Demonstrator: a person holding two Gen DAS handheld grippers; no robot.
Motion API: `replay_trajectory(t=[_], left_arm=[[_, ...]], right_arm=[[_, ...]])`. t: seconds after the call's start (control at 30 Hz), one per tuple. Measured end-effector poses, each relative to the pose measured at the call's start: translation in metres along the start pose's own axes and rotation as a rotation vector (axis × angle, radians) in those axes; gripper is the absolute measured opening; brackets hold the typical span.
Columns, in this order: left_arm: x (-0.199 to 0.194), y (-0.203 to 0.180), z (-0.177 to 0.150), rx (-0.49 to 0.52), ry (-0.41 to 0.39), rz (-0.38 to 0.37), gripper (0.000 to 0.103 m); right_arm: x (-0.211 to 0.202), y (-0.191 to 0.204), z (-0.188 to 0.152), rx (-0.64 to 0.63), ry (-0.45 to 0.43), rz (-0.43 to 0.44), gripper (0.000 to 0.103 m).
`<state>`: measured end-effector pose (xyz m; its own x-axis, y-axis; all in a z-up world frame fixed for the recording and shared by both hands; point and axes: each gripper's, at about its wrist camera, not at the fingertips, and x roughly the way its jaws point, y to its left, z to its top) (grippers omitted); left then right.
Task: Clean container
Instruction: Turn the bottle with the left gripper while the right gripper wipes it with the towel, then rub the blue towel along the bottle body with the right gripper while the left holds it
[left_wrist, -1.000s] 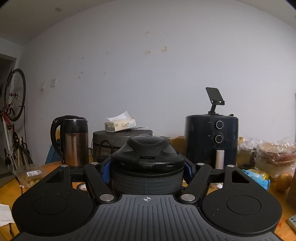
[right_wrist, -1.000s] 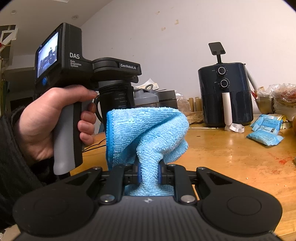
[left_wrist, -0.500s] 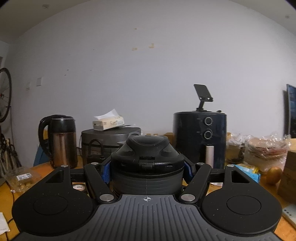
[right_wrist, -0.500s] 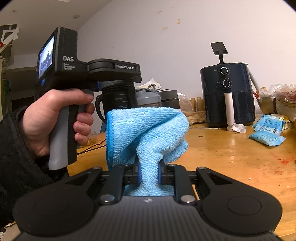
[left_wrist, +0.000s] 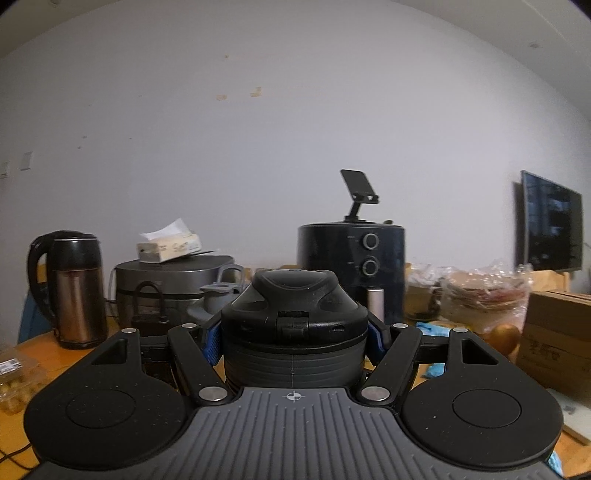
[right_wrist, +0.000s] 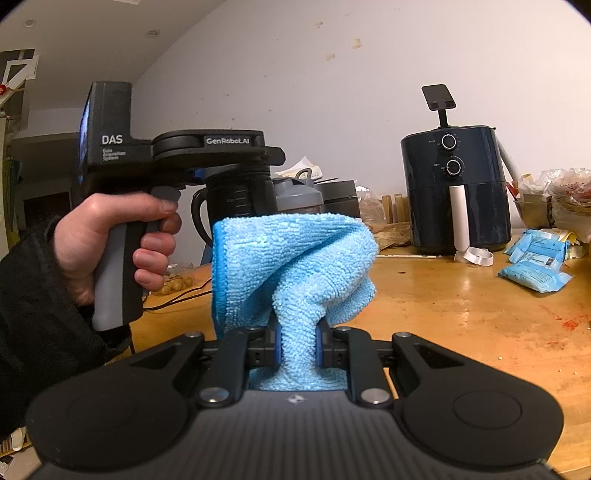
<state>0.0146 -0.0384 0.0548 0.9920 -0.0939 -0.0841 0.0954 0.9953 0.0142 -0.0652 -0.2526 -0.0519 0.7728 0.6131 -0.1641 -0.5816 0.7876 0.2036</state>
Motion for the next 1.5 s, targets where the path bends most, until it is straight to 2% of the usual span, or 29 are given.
replay_trajectory(t=[0.47, 0.83, 1.23, 1.5], left_arm=[[0.005, 0.032, -0.004, 0.018, -0.014, -0.279, 0.068], [0.012, 0.05, -0.004, 0.034, -0.004, -0.453, 0.068], [0.016, 0.062, -0.008, 0.041, -0.016, -0.546, 0.068], [0.018, 0.063, -0.008, 0.042, -0.014, -0.556, 0.068]], right_arm=[[0.0, 0.001, 0.0, 0.004, -0.001, 0.008, 0.014], [0.0, 0.001, 0.001, 0.002, 0.0, 0.011, 0.013], [0.0, 0.001, 0.004, -0.004, -0.004, 0.02, 0.013], [0.003, 0.0, 0.008, -0.015, -0.006, 0.019, 0.013]])
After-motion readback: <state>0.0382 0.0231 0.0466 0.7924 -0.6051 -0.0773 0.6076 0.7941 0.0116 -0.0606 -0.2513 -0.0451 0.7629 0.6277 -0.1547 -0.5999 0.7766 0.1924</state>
